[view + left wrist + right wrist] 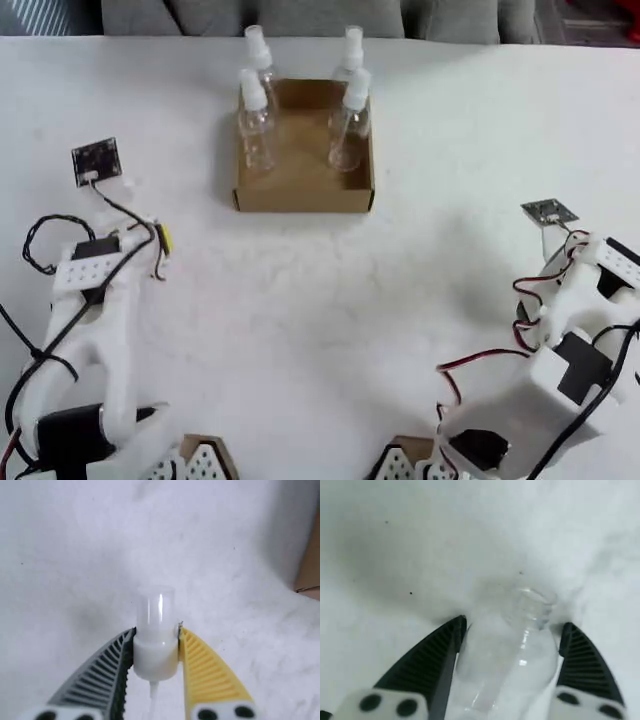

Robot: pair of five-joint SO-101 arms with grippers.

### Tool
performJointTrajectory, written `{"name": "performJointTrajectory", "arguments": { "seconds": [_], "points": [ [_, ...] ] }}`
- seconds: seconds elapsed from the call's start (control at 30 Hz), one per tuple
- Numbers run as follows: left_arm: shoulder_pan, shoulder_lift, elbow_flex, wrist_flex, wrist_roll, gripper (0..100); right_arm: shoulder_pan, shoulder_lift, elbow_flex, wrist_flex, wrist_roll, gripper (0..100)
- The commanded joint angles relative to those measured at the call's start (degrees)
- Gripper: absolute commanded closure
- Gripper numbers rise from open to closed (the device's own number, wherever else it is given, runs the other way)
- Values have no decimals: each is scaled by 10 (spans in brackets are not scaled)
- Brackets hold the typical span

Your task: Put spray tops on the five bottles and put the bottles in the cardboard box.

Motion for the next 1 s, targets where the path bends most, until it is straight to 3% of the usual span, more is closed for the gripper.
{"name": "performJointTrajectory", "arguments": {
  "seconds": [0.0,0.17,0.37,0.53,0.73,0.97],
  "points": [
    [10,-26,-11,-11,-5,980,6,4,-13,-11,-47,770],
    [10,-26,-11,-10,-6,980,6,15,-13,-11,-88,854],
    [9,-26,-11,-10,-6,980,4,18,-14,-10,-103,812],
    [9,-26,-11,-10,-6,980,7,10,-20,4,-133,712],
    [9,-26,-11,-10,-7,980,7,-32,-47,67,-137,778],
    [9,-26,-11,-10,-7,980,12,-42,-44,74,-178,779]
  ]
}}
